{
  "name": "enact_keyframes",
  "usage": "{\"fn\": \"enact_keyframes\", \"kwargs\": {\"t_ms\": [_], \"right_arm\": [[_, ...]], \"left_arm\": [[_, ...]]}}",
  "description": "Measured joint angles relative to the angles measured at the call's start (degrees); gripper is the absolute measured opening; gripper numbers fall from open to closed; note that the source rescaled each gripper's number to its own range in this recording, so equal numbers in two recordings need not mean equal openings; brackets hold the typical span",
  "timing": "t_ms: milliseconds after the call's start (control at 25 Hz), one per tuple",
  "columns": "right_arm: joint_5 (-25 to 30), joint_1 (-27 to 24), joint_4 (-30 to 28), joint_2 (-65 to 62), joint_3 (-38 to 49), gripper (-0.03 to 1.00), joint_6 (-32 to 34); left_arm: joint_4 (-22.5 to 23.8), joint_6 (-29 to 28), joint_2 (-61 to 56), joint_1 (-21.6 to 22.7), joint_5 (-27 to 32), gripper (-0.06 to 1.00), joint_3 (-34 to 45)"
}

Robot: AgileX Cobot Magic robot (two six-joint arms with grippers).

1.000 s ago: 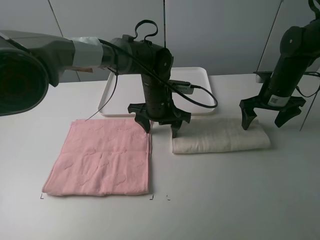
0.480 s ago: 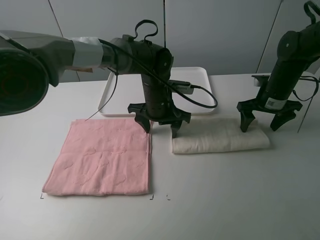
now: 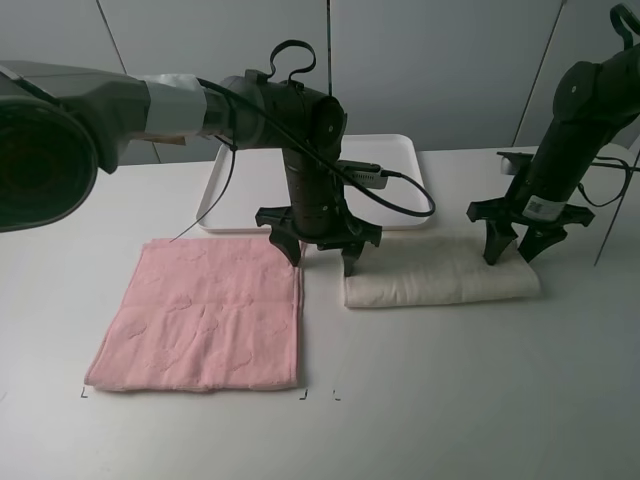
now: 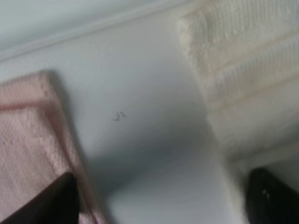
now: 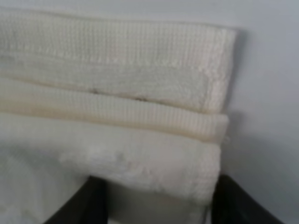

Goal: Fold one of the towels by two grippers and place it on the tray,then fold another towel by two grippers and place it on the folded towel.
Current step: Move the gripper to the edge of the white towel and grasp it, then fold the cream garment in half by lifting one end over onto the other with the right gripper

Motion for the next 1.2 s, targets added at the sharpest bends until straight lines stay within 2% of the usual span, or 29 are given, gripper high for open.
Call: {"fn": "enact_keyframes", "kwargs": {"t_ms": [160,600,840,1000,1200], "right_arm": [[0.5,0.0,2.4,0.3,0.0,0.05,-2.3],[1.2,0.0,3.0,-1.2,0.4,0.04,-4.7],[4.9,0.0,3.1,-5.6,0.6,0.04,-4.3],[7.0,0.0,5.8,-7.7,0.6,0.04,-4.0],[9.3,0.0,13.4,-8.5,0.6,0.04,-3.9]], "left_arm": [[0.0,0.0,0.0,0.0,0.1,0.93,0.0],[0.0,0.0,0.0,0.0,0.1,0.93,0.0],[-0.1,0.0,0.0,0.0,0.1,0.93,0.0],[-0.1,0.0,0.0,0.0,0.1,0.93,0.0],[-0.1,0.1,0.0,0.0,0.1,0.93,0.0]]}}
